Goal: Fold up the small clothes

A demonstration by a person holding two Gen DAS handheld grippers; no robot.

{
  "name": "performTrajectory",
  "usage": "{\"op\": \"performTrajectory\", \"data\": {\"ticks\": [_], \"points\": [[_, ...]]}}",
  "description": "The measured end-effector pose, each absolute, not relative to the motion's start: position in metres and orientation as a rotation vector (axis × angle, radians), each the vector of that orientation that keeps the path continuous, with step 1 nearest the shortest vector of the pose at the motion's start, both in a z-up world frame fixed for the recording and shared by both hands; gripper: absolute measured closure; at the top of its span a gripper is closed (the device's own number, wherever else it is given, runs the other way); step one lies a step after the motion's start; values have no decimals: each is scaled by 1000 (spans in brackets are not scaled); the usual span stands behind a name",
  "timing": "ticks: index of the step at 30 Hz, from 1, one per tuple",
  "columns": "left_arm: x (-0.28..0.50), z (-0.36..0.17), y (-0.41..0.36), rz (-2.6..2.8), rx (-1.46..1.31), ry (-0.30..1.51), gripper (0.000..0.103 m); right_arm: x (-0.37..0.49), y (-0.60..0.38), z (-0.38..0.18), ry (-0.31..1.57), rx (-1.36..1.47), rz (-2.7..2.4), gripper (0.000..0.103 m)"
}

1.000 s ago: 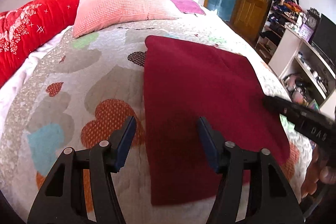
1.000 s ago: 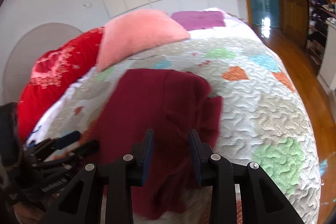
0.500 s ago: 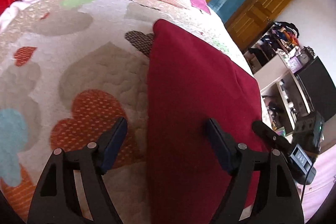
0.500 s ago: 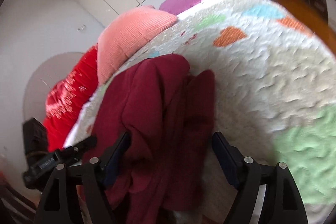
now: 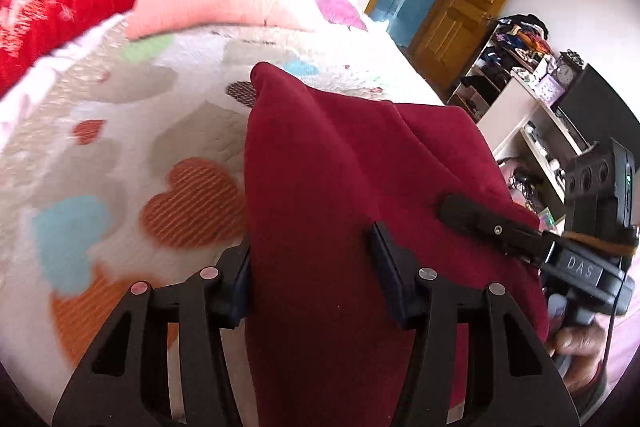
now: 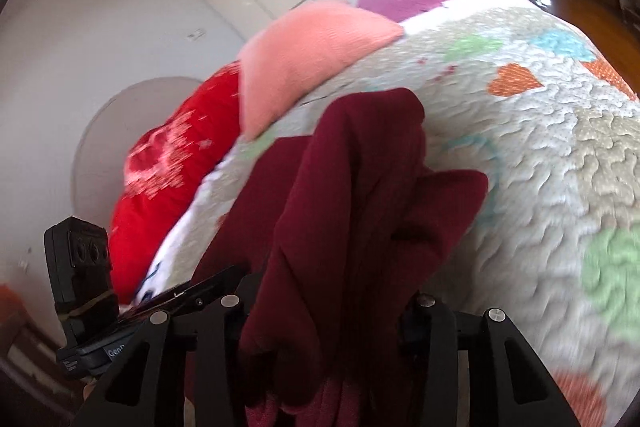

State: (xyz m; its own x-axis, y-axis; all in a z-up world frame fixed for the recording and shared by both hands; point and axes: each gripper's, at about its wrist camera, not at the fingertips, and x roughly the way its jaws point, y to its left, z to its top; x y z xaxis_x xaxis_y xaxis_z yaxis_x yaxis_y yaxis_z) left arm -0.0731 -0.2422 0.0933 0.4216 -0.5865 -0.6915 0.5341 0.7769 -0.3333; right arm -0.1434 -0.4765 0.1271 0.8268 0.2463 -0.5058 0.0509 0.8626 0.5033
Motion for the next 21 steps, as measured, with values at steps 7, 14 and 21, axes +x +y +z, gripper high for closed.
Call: {"op": "performTrajectory", "data": {"ticks": [7,14,21], "points": [[-147,77,-181,-626,-72,962,51,-200,-417,113,643,510,206,56],[-168,81,-174,-510,-16,879,50,-246,-422,110,682,444,-7,50],[-156,75,-195,-462,29,902,50,-246,-379,165,547,232,1,51]]}}
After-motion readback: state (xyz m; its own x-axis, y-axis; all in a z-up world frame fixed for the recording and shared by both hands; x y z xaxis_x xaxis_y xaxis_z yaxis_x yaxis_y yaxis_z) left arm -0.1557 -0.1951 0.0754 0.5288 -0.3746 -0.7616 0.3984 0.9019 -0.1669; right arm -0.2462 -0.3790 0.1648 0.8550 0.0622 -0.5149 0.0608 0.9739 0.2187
